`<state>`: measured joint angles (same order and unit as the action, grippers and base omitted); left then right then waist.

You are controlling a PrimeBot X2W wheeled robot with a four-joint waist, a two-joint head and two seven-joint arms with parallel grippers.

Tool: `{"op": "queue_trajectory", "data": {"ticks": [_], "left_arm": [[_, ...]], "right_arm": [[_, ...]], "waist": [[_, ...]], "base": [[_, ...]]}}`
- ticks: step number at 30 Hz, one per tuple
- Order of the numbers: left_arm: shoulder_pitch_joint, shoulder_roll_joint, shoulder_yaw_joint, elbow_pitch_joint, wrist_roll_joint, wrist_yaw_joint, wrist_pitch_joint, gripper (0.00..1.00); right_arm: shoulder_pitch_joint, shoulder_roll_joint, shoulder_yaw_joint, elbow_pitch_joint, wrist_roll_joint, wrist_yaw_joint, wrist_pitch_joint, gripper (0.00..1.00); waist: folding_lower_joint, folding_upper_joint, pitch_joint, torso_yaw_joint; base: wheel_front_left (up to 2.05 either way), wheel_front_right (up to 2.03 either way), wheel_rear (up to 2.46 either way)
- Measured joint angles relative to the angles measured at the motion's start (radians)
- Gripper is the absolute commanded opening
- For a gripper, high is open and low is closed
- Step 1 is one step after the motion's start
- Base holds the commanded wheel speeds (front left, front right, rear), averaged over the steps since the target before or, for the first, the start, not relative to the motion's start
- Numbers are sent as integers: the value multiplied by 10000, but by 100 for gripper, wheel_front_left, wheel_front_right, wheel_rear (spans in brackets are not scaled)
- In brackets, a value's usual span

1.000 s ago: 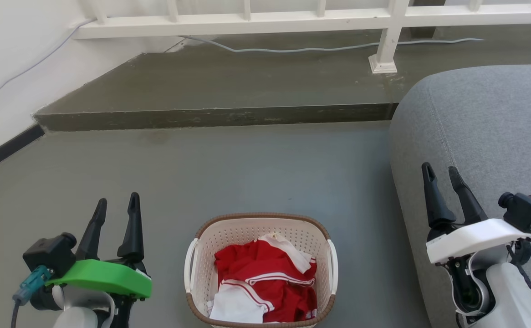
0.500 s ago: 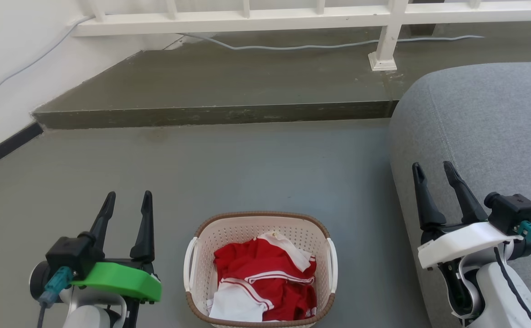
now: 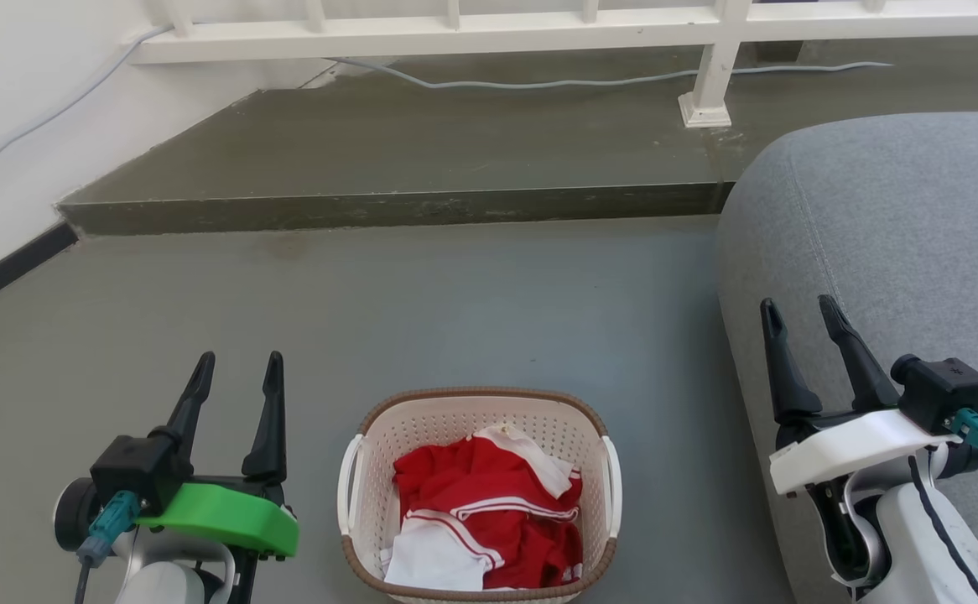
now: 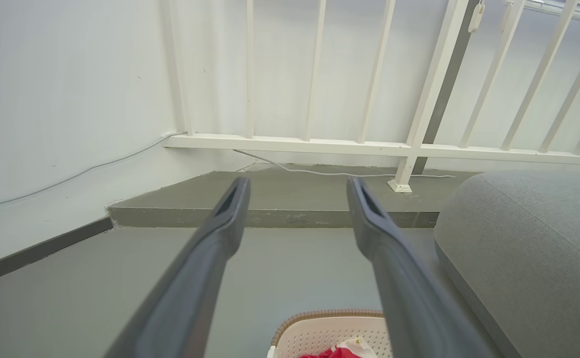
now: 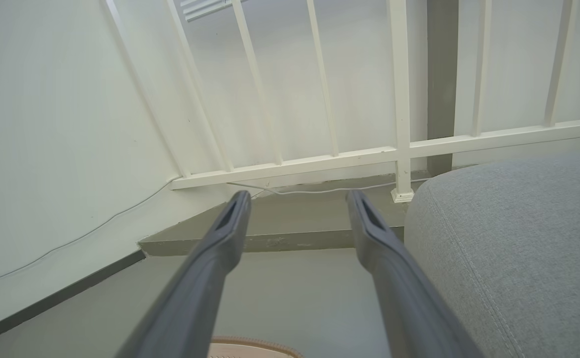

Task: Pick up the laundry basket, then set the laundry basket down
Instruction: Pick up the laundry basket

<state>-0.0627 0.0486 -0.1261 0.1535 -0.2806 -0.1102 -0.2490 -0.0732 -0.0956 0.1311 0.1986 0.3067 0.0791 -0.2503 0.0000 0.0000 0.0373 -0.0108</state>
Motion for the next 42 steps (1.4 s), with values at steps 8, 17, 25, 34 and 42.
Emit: {"op": "queue_trajectory", "data": {"ticks": [8,17,25,34,42], "left_arm": [[-10,-10,-4,-15,29,-54,0,100],[-337,-21,-19,71,25,-88,0,100],[-960,-40,6,669,-40,-98,-27,100],[-1894,-65,-48,1735,-240,-128,-27,100],[-2914,-44,-249,2761,-240,-134,-27,100]], "right_arm": [[1,25,-125,15,-81,2,0,100],[-10,40,-161,198,-182,33,0,100],[-391,67,121,1009,-525,84,-2,100],[-1314,153,334,1975,-525,176,-13,100],[-2199,207,491,2742,-523,259,-15,100]], "waist": [[0,0,299,-13],[0,0,1149,-92],[0,0,2172,-241],[0,0,3431,-419],[0,0,4434,-458]], "base": [[0,0,0],[0,0,0],[0,0,0],[0,0,0],[0,0,0]]}}
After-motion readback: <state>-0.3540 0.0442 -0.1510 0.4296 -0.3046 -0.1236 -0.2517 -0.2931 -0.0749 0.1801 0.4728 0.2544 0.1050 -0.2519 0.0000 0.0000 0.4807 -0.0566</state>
